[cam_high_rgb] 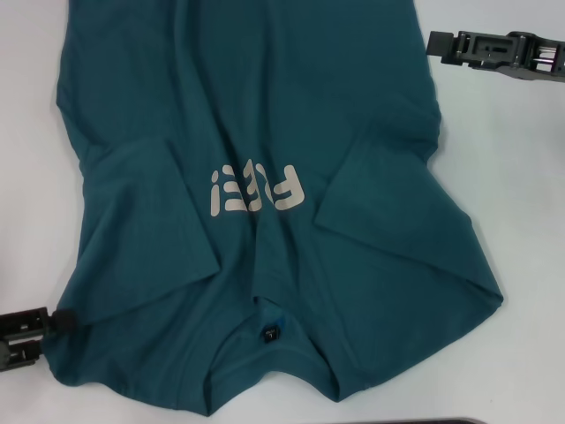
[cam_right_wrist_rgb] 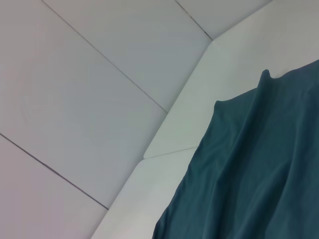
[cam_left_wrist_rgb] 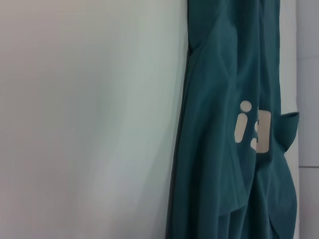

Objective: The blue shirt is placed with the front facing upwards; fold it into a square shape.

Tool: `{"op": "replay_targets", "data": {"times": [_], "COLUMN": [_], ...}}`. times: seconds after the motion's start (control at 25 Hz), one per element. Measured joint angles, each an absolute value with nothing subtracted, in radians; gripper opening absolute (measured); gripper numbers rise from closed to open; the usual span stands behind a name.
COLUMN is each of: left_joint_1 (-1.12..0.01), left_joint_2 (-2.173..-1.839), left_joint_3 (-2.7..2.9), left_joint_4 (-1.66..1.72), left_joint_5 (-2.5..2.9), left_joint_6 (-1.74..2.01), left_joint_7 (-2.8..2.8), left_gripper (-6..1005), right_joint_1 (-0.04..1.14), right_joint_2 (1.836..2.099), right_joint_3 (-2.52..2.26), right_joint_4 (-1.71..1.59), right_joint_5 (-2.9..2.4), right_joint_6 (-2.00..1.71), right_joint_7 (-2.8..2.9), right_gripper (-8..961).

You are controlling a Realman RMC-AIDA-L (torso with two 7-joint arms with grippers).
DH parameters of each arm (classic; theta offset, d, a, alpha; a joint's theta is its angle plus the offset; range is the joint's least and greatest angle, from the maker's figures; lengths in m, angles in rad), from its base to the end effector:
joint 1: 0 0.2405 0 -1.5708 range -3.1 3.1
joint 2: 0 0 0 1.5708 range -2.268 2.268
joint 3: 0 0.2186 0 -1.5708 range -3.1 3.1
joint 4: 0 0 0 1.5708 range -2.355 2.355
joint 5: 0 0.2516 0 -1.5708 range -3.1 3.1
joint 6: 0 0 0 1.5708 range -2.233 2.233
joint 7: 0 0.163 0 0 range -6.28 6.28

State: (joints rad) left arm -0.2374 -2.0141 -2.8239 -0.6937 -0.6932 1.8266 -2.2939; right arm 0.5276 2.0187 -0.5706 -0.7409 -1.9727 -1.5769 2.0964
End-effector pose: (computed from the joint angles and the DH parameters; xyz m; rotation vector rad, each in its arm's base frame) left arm -0.3797 0.2036 0.0510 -1.9430 -2.3379 -0.5965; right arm 0.2591 0.3734 0.0667 -2.3499 1.4745 0.9133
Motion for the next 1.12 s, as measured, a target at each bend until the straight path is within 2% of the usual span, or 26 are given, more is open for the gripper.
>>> {"op": "replay_targets", "data": {"times": [0.2,0.6,0.88,1.12], "left_joint_1": [-0.239,-0.250,-0.284,-0.291], "left_joint_2": [-2.014,-2.009,-2.009,-2.010], "left_joint_3": [-2.821,-2.831,-2.834,-2.857], "left_joint_4": [-0.694,-0.686,-0.670,-0.674], "left_joint_5": [-0.693,-0.718,-0.722,-0.732], "left_joint_6": [1.828,1.872,1.884,1.859], "left_joint_7": [-2.297,-2.264,-2.238,-2.243], "left_gripper": [495,273,32,33], "right_joint_1": [0.526,0.524,0.500,0.467], "right_joint_2": [2.018,2.011,1.948,1.873], "right_joint_3": [-0.571,-0.575,-0.576,-0.581], "right_joint_4": [-0.741,-0.740,-0.739,-0.738], "right_joint_5": [-1.973,-1.981,-2.008,-2.117], "right_joint_6": [-1.577,-1.579,-1.681,-1.792], "right_joint_7": [2.096,2.099,2.116,2.206], "right_gripper": [686,672,662,653]}}
